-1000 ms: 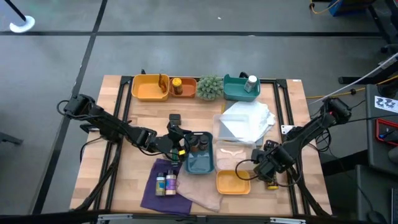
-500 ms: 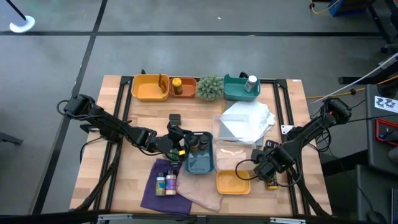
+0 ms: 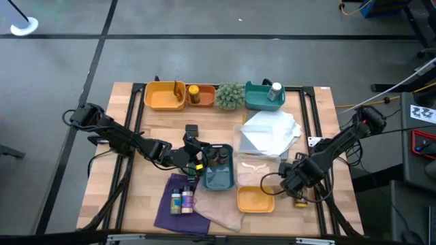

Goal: Sort spices by type
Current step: Put the right black seasoning bottle into the blue bin

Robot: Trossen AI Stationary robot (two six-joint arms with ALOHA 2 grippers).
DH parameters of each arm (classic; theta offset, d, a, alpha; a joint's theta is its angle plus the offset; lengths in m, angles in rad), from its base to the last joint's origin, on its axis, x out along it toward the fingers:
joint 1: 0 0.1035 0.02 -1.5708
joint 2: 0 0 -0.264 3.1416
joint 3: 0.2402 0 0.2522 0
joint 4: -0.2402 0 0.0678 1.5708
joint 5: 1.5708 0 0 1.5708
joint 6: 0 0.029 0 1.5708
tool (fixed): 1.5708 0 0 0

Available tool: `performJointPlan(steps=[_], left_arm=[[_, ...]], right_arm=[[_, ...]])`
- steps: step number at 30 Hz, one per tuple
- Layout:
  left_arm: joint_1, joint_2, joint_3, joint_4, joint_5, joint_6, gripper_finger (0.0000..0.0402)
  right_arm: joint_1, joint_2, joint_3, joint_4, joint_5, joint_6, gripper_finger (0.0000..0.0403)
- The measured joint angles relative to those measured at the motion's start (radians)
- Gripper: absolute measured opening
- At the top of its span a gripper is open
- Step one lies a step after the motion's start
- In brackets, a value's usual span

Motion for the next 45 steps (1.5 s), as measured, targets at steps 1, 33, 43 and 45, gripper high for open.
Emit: performJointPlan(steps=[1,33,43,45], left_arm=[[0.001,0.0,0.0,0.0,0.0,0.0,0.0263],[0.001,0.0,0.0,0.003,0.0,0.0,0.0263],[0.001,0.0,0.0,0.004,0.0,0.0,0.0263],[0.001,0.0,0.0,0.003,0.0,0.0,0.0263]], right_arm=[[0.0,-0.004,0.001,-0.021,-0.006,0.004,0.0228],[-0.08,0.029,0.566,0.117,0.459,-0.508,0.0217],[-0.292,0.15,0.566,0.246,0.242,-0.816,0.0218],[-0.329,0.182,0.566,0.248,0.208,-0.844,0.0218]])
